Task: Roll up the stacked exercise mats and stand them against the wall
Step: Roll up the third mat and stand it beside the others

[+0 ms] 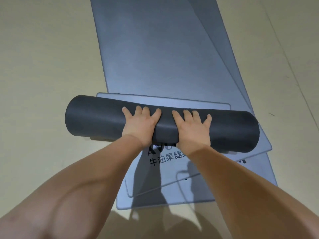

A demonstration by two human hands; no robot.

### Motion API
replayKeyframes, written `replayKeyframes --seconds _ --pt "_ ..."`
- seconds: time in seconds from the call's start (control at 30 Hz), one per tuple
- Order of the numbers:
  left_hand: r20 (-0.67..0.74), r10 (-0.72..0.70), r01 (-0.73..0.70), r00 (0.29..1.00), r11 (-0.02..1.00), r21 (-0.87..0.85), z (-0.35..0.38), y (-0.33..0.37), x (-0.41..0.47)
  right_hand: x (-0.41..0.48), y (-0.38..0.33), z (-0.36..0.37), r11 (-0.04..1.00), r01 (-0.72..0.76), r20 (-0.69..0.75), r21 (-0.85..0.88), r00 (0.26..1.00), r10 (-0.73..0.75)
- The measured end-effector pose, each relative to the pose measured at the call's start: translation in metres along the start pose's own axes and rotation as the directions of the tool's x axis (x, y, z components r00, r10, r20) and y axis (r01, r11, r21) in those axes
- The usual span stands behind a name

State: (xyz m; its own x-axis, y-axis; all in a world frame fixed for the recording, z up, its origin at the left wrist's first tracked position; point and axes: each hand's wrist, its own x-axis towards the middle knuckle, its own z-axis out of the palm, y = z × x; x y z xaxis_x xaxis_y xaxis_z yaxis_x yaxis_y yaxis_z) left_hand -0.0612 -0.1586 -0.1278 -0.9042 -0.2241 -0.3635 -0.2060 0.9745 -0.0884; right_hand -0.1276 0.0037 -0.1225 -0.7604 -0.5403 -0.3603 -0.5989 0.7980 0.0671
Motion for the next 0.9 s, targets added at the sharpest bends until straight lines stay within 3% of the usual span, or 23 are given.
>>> replayKeyframes --seconds 0.2,0.37,0.47,0.6,0.67,0.83,0.9 --pt "0.082 0.003 -0.002 0.997 1.000 -0.012 0.018 0.019 -0.063 -0.055 -0.006 0.011 0.998 0.051 0.158 -0.034 0.986 -0.045" --pt "0.216 0.002 0.015 0.976 0.997 -0.080 -0.008 0.014 -0.039 -0.048 0.005 0.003 0.997 0.064 0.109 0.050 0.992 -0.069" --pt "0.309 0.007 0.032 0.951 0.992 -0.122 -0.035 0.001 -0.012 -0.050 0.010 0.003 0.994 0.104 0.008 0.016 0.995 -0.104" --pt "0.368 0.049 0.007 0.929 0.989 -0.149 -0.049 -0.013 0.012 -0.042 0.007 0.010 0.995 0.103 0.027 0.010 0.994 -0.103" --pt "0.301 0.042 0.012 0.953 0.984 -0.176 -0.052 -0.018 0.014 -0.024 0.010 0.003 0.995 0.100 0.037 0.010 0.994 -0.100" --pt "-0.075 -0.011 -0.005 0.997 0.977 -0.213 -0.039 -0.015 -0.002 0.033 0.017 -0.030 0.998 0.067 0.110 0.019 0.992 -0.069" --pt "-0.026 -0.024 0.019 0.999 0.982 -0.188 -0.022 -0.006 -0.015 0.051 0.021 -0.040 0.997 0.069 0.169 0.031 0.983 -0.073"
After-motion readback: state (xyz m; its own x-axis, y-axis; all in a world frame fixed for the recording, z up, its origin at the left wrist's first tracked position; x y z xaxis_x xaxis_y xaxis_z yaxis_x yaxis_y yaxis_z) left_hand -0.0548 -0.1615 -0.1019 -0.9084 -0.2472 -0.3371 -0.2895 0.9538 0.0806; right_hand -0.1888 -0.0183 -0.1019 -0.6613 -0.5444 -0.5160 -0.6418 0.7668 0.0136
